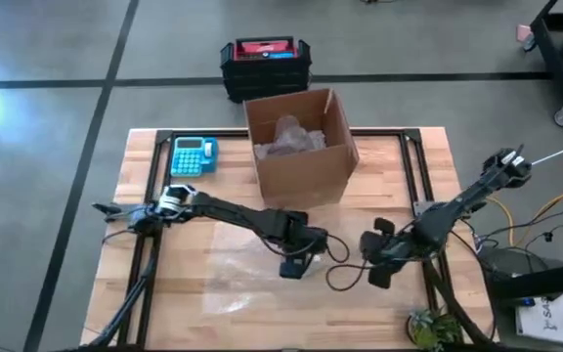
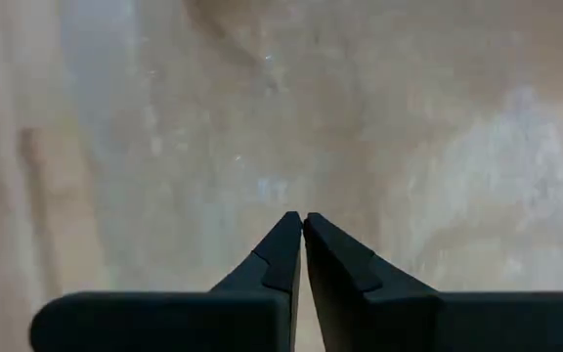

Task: Wrap mug
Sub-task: Wrap the gray mug with bubble wrap

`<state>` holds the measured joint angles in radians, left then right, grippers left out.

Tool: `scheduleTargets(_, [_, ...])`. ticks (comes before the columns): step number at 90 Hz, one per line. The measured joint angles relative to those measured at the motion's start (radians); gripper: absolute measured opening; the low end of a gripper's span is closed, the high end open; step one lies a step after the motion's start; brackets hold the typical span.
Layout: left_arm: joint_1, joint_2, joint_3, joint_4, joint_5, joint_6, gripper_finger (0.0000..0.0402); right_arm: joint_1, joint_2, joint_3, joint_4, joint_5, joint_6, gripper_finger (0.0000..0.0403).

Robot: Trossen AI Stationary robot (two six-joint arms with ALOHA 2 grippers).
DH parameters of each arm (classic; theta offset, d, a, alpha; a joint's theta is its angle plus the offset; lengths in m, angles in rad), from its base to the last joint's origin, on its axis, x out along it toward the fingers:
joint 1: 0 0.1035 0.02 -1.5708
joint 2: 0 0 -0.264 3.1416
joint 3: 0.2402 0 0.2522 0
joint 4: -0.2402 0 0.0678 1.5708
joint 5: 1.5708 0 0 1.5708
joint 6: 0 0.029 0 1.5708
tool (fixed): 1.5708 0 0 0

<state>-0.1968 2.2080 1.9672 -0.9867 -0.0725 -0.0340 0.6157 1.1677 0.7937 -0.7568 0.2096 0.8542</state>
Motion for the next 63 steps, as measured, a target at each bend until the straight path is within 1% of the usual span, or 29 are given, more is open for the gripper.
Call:
scheduleTargets(10, [0.002, 0.012, 0.069, -0.034, 0.002, 0.029, 0.0005, 0.024, -0.049, 0.0, -0.03, -0.003, 0.042, 0.0007])
scheduleTargets(19, [0.004, 0.01, 0.084, -0.029, 0.001, 0.067, 0.0014, 0.029, -0.088, 0.0, -0.077, -0.015, 0.123, 0.0007])
scheduleTargets(26, [0.006, 0.01, 0.083, -0.023, 0.002, 0.069, 0.0033, 0.029, -0.103, -0.002, -0.117, -0.016, 0.195, 0.0007])
scheduleTargets(33, [0.01, 0.01, 0.073, -0.014, 0.003, 0.055, 0.0061, 0.028, -0.1, -0.008, -0.166, -0.033, 0.253, 0.0009])
scheduleTargets(44, [0.014, 0.01, 0.046, -0.012, 0.006, 0.044, 0.012, 0.029, -0.075, -0.015, -0.216, -0.055, 0.313, 0.0022])
scheduleTargets(52, [0.016, 0.01, 0.033, 0.0, 0.006, 0.044, 0.0164, 0.028, -0.048, -0.017, -0.26, -0.057, 0.327, 0.0042])
scheduleTargets(63, [0.021, 0.006, 0.043, 0.018, 0.005, 0.04, 0.0216, 0.028, -0.024, -0.017, -0.315, -0.064, 0.351, 0.0082])
